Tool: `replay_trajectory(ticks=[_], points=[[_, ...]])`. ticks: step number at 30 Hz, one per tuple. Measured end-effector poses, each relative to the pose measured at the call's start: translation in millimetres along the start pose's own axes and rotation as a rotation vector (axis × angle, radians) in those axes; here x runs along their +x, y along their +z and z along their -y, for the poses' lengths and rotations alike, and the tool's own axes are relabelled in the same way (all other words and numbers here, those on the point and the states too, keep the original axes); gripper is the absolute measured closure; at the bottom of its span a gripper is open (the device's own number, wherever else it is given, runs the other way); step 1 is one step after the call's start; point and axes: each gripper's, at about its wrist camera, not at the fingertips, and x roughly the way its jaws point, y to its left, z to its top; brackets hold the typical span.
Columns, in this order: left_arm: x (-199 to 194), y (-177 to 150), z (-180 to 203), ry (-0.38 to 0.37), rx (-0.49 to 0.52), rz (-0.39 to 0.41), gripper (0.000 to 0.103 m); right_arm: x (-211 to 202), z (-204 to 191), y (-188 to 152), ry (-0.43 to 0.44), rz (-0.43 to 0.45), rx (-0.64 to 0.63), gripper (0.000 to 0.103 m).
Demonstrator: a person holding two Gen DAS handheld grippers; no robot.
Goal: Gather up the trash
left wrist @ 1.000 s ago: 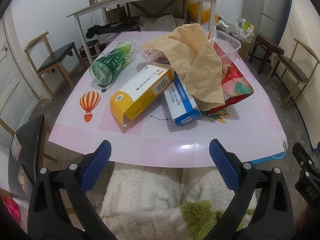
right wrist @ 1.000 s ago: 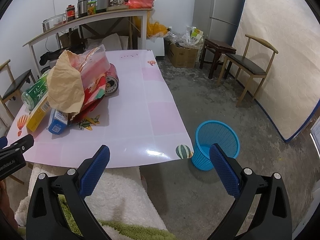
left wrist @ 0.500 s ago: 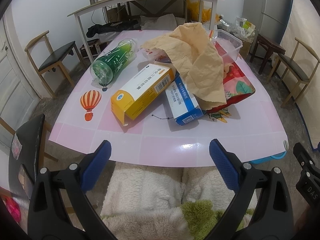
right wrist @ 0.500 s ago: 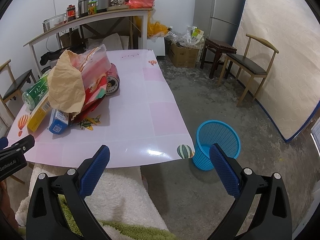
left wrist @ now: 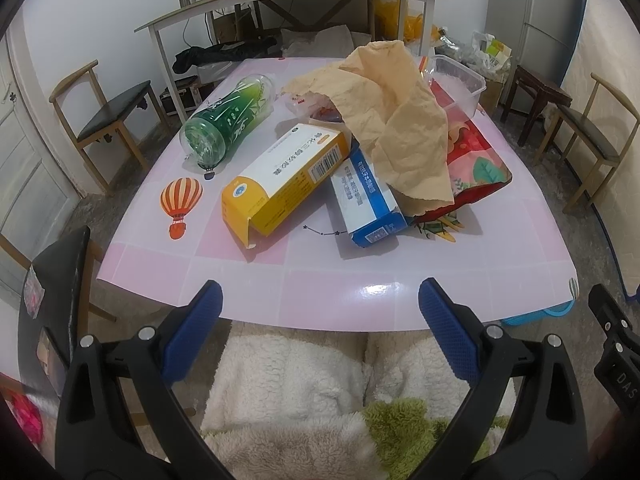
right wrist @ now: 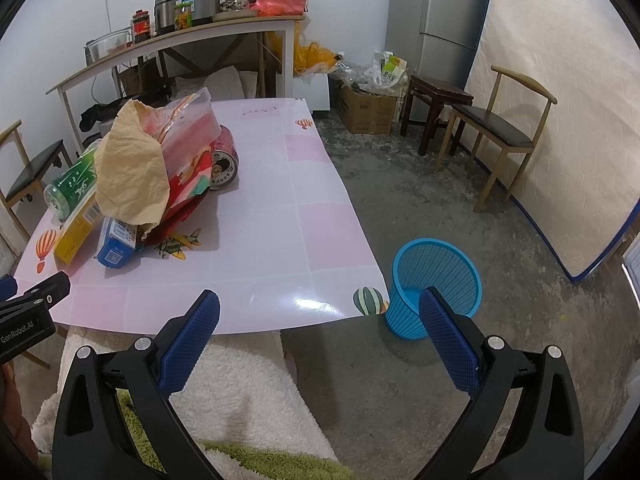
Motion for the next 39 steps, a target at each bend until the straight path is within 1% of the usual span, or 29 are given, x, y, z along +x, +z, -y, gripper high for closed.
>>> replay_trajectory(ticks=[19,27,31,34,39], points=[[0,1,0,0.001,0.000,-0.001,0.008,0,2,0,0.005,0.003,0.006,0.006],[-2,-1,-7,0.001,-0.013,0.018,0.008,4,2,3,0.041,0.008,0.019,0.006],[-6,7,-16,0.016,-0.026,0.058,0.008,2,-1,14,0.064,0.044,0.014,0.006],[-7,14,-26,0.032,-0.036,0.091,0.008,-1,-4,27,0.073,0.091,0.003,0.006],[0,23,-43,0.050,-0.053,0.106,0.008,-8,-14,53,0.107,0.220,-0.056,0.006]])
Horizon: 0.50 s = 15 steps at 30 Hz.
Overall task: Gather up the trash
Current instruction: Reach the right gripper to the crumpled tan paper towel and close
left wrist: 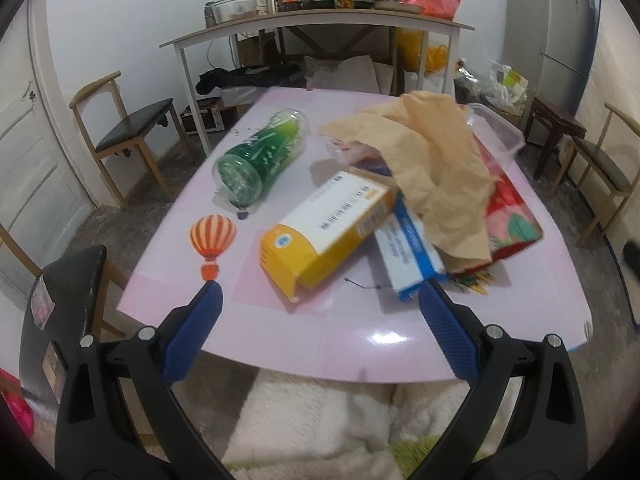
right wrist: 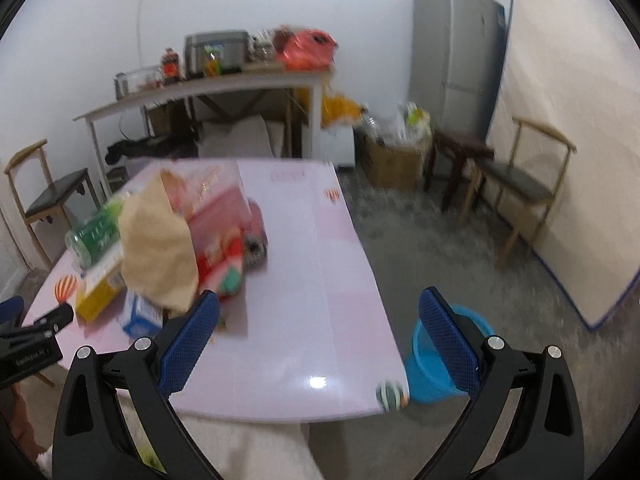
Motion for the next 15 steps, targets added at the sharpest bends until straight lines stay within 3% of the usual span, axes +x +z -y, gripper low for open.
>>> replay_trajectory(ticks=[7,15], points=[[15,11,-24,-0.013,-0.016,0.039,0.008,7,-13,35,0.148,0.058,0.010,0.006],[38,18,-47,-0.182,-0.022,0.077,0.008,21,-55,70,0.306,0.002,-0.028,0.006]])
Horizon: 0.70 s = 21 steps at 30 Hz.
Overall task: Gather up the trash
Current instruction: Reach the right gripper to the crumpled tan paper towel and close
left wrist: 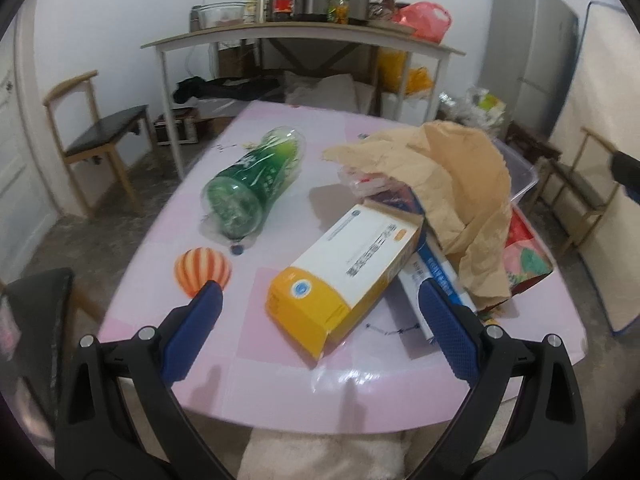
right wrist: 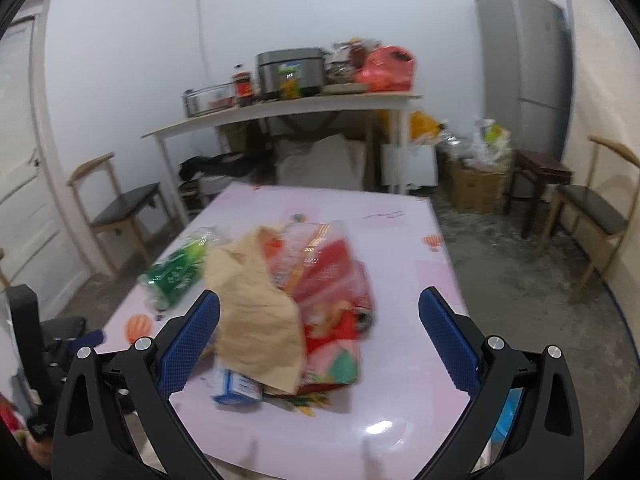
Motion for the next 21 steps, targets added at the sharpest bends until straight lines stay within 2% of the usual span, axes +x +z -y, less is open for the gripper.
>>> replay_trajectory(ticks=[3,8,12,17,21], points=[[6,2,-5,-0.054,-0.002,0.033,0.008,13,-16,12,0.032,-0.014,-0.045,0.007],[15,5,-10,-0.100,0.019,0.079,0.008,42,-47,32,0.062,-0.055,-0.129,0.017],[24,5,-11,-0.121,0.046,0.073,0.008,74,-62,40,0.100,-0.143,-0.168,0.030],[36,3,-15,-0.157,0.057,0.047,0.009,115,-71,50,0.097,-0.238,-0.208,0.038],[45,3,-13,-0.168,0.082,0.034,0.008,141,-72,52,0.079,-0.307,-0.216,0.050]])
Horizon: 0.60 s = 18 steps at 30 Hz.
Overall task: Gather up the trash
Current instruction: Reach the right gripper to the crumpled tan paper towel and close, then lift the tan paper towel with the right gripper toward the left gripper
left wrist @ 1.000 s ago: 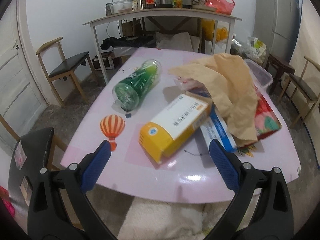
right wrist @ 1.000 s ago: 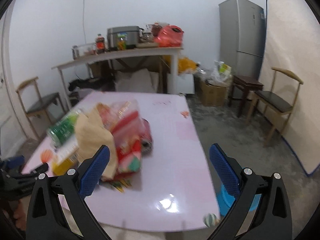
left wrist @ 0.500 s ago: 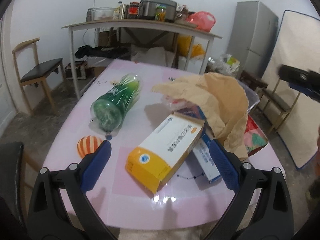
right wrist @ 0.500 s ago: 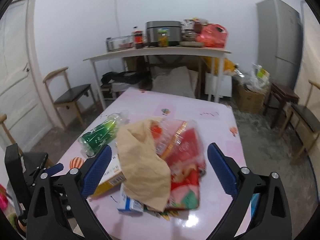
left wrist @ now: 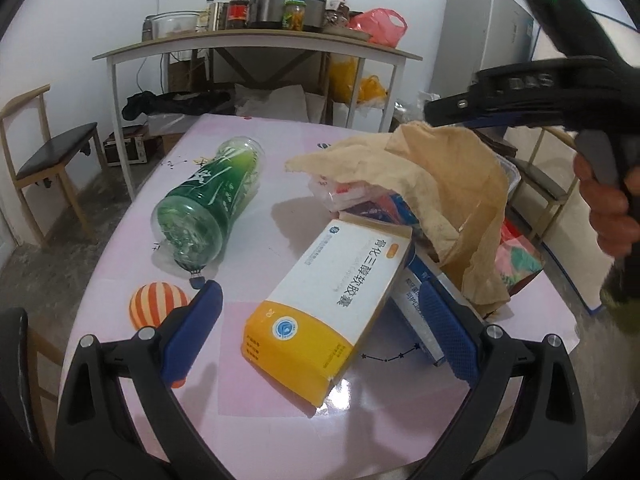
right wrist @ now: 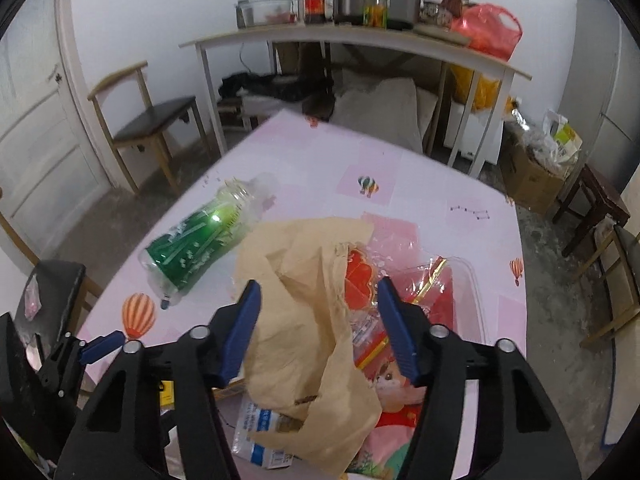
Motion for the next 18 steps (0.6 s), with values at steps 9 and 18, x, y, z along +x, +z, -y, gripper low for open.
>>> replay_trajectory(ticks=[9,18], points=[[6,1,3,-0.027,0.030,0.006,0.009,15,7,1,0.025,-0.052,0.034,0.096],[-15,5,7,-0.099,0.042,0.104,0.009,-30,2,5,0.106,0.074,0.050,0.099]])
